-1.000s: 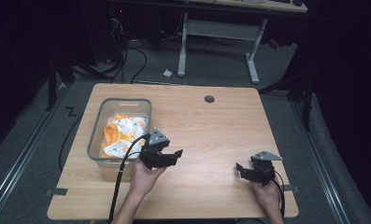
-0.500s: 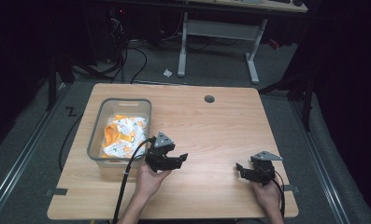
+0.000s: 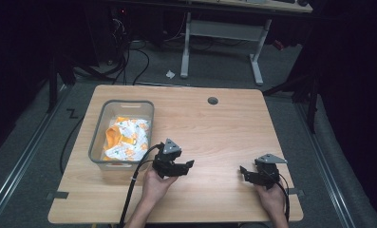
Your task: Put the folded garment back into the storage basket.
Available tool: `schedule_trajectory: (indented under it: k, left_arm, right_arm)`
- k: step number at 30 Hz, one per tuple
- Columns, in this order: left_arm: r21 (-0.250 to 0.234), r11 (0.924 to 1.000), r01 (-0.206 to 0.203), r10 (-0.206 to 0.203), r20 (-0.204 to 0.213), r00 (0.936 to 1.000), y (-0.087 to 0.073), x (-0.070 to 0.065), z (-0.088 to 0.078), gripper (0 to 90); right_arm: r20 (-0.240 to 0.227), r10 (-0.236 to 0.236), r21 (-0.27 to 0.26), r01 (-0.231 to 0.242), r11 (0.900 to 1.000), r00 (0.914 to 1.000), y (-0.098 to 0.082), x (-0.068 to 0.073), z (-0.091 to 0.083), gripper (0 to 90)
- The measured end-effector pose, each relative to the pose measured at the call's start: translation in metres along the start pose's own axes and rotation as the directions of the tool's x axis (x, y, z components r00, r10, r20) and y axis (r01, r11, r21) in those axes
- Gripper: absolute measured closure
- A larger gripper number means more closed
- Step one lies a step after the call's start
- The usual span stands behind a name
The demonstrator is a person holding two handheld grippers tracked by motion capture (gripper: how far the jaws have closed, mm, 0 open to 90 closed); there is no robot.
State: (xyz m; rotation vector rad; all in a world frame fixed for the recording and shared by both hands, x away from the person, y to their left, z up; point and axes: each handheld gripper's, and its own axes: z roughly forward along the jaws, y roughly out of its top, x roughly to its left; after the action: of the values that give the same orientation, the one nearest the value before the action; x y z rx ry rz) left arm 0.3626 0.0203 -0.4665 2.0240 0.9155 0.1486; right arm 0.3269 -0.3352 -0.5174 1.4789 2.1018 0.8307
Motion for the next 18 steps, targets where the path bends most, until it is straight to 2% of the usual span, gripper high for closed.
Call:
schedule_trajectory:
  k: [6,9,12,16,18]
  left_arm:
    - [0.017,0.9998,0.011,-0.011,0.002,0.9999,-0.007,-0.001,0.008,38.5]
    - [0.023,0.9997,0.0,0.001,-0.015,0.9999,-0.01,-0.002,0.011,38.6]
    - [0.037,0.9993,0.011,-0.011,-0.009,0.9999,-0.016,-0.001,0.016,38.6]
    - [0.056,0.9984,0.001,0.001,-0.039,0.9993,-0.023,-0.002,0.023,38.5]
    - [0.051,0.9987,-0.002,0.005,-0.051,0.9987,-0.027,-0.002,0.026,38.6]
  right_arm:
    - [0.0,0.0,0.0,0.0,1.0,1.0,0.0,0.0,0.0,27.5]
    - [0.0,0.0,0.0,0.0,1.0,1.0,0.0,0.0,0.0,27.5]
    - [0.0,0.0,0.0,0.0,1.0,1.0,0.0,0.0,0.0,27.5]
    - [0.0,-0.001,0.0,0.001,1.0,1.0,0.0,0.0,0.0,27.5]
    - [0.0,0.0,0.0,0.0,1.0,1.0,0.0,0.0,0.0,27.5]
